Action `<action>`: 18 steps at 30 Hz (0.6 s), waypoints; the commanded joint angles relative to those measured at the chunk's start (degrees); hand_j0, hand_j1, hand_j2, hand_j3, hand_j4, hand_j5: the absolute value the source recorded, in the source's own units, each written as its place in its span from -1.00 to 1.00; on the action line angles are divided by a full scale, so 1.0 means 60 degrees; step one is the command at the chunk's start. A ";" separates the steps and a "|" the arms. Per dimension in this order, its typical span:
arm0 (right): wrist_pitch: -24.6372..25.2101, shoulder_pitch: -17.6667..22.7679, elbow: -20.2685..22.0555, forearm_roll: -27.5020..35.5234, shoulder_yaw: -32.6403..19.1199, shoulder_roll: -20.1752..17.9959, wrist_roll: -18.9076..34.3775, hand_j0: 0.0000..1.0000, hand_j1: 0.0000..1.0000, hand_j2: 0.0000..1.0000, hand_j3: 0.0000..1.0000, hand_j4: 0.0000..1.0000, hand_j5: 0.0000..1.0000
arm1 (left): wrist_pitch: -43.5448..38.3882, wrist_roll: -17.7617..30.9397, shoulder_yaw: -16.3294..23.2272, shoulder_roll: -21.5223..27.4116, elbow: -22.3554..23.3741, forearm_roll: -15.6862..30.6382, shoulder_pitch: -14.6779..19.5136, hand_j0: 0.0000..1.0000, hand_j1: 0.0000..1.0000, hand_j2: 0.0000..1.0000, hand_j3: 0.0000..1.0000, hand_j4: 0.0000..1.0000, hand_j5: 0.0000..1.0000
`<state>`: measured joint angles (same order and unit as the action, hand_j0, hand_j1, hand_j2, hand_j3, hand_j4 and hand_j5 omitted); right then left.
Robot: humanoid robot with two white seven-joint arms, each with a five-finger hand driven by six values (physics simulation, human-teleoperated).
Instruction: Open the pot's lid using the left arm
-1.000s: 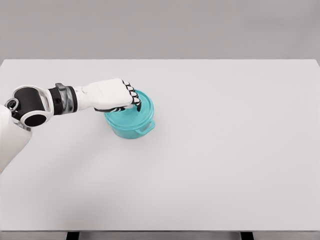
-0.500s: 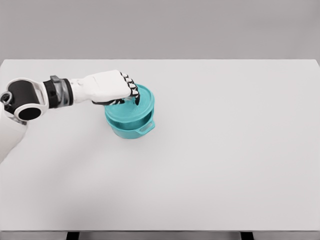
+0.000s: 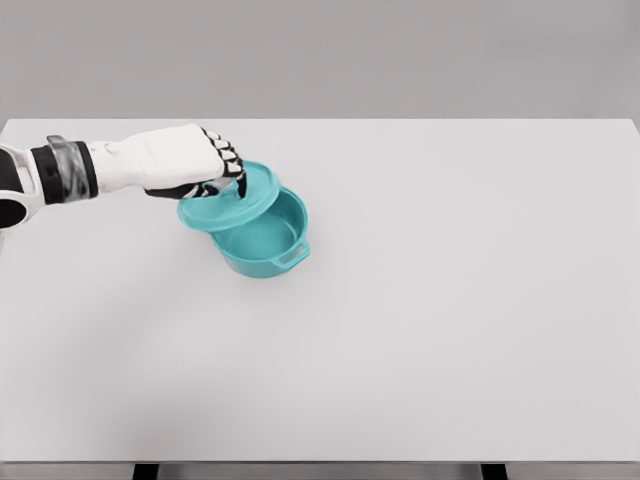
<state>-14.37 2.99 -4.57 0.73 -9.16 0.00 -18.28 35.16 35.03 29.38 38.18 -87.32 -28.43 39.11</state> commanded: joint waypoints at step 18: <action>-0.0007 0.0000 0.0001 0.0010 -0.0011 0.0000 -0.0001 1.00 1.00 1.00 1.00 1.00 1.00 | -0.0027 -0.0005 -0.0473 0.1429 0.0799 0.0754 -0.0381 -0.02 -0.02 -0.02 -0.02 -0.02 -0.02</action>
<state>-14.37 2.99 -4.57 0.73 -9.19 0.00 -18.28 35.15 35.07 26.70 46.17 -84.05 -24.25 36.65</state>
